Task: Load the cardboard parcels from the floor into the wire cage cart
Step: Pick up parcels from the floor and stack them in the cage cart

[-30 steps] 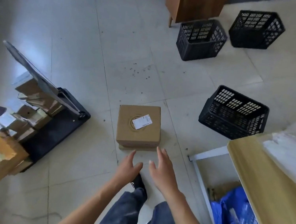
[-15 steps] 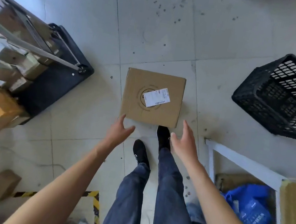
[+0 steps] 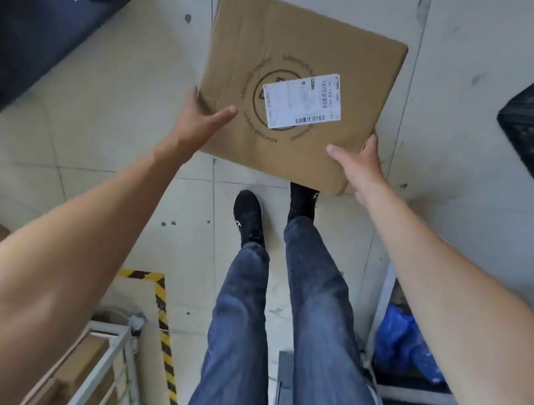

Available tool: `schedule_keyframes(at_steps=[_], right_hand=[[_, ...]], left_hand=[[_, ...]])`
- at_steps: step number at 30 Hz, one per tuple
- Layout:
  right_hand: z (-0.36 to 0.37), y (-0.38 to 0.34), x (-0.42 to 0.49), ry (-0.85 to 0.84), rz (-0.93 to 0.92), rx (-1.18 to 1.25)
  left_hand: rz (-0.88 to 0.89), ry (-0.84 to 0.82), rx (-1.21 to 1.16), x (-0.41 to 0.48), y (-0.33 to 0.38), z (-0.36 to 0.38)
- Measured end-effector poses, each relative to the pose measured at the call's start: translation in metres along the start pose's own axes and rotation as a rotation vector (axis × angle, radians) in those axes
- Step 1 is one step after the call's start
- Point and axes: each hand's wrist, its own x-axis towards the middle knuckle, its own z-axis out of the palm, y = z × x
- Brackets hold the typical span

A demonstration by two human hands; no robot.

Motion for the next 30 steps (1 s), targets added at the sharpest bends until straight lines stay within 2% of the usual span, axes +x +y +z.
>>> schedule_keyframes(at_steps=[7,11,17,24,30], right_hand=[[-0.018,-0.023,-0.038,-0.006,-0.076,0.059],[-0.025,-0.063,-0.113,0.001,-0.206,0.073],[-0.031,-0.144,-0.252,-0.105,-0.404,-0.042],[0.008,-0.224,-0.399,-0.326,-0.659,-0.131],[0.092,-0.223,-0.521,-0.53,-0.774,-0.333]], left_hand=[[-0.023,0.057,-0.061,-0.036,0.015,-0.014],[0.006,0.113,-0.173,-0.113,0.037,-0.048],[0.067,0.217,-0.331,-0.26,0.056,-0.124],[0.096,0.558,-0.572,-0.415,0.046,-0.203],[-0.023,0.787,-0.694,-0.542,-0.037,-0.262]])
